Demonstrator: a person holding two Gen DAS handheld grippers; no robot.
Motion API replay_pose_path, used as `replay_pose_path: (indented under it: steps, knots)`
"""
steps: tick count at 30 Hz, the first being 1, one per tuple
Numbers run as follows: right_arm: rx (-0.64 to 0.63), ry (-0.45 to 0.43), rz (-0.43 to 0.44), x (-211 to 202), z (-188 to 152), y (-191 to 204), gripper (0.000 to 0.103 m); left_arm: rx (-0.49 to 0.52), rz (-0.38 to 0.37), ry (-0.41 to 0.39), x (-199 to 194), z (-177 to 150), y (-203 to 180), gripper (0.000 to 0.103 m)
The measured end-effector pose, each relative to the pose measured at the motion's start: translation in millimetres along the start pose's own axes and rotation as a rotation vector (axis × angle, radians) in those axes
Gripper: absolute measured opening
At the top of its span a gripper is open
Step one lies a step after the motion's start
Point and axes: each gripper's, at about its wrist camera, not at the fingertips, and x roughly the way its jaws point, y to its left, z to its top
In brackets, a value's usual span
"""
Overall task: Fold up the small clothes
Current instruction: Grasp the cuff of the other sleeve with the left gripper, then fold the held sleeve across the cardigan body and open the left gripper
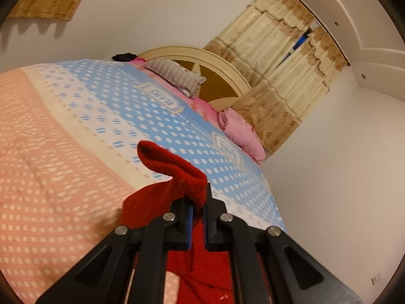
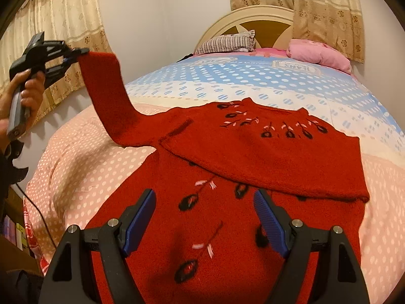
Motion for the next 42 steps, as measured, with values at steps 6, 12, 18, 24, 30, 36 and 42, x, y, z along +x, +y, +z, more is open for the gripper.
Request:
replay_pose_path:
  steps: [6, 12, 18, 24, 30, 36, 42]
  knots:
    - [0.024, -0.002, -0.003, -8.9, -9.8, -10.3, 0.08, 0.017, -0.044, 0.016, 16.6, -3.9, -35.9, 0.005]
    - [0.049, -0.001, -0.004, -12.9, -20.7, -18.1, 0.08, 0.035, -0.083, 0.026, 32.5, -8.4, -68.7, 0.005]
    - [0.072, 0.004, 0.001, -12.8, -29.8, -24.8, 0.08, 0.048, -0.133, 0.054, 50.3, -20.5, -102.5, 0.005]
    - [0.101, 0.009, 0.001, -11.1, -38.0, -33.6, 0.08, 0.056, -0.184, 0.089, 68.3, -42.6, -139.5, 0.005]
    - [0.137, 0.012, 0.002, -9.0, -49.8, -44.6, 0.08, 0.095, -0.211, 0.172, 102.6, -88.0, -177.2, 0.005]
    - [0.2, 0.016, 0.013, -9.3, -63.8, -60.6, 0.08, 0.235, -0.155, 0.226, 142.8, -150.3, -205.7, 0.005]
    - [0.248, -0.005, 0.053, -10.6, -68.6, -68.1, 0.08, 0.43, -0.049, 0.341, 177.7, -206.2, -222.2, 0.011]
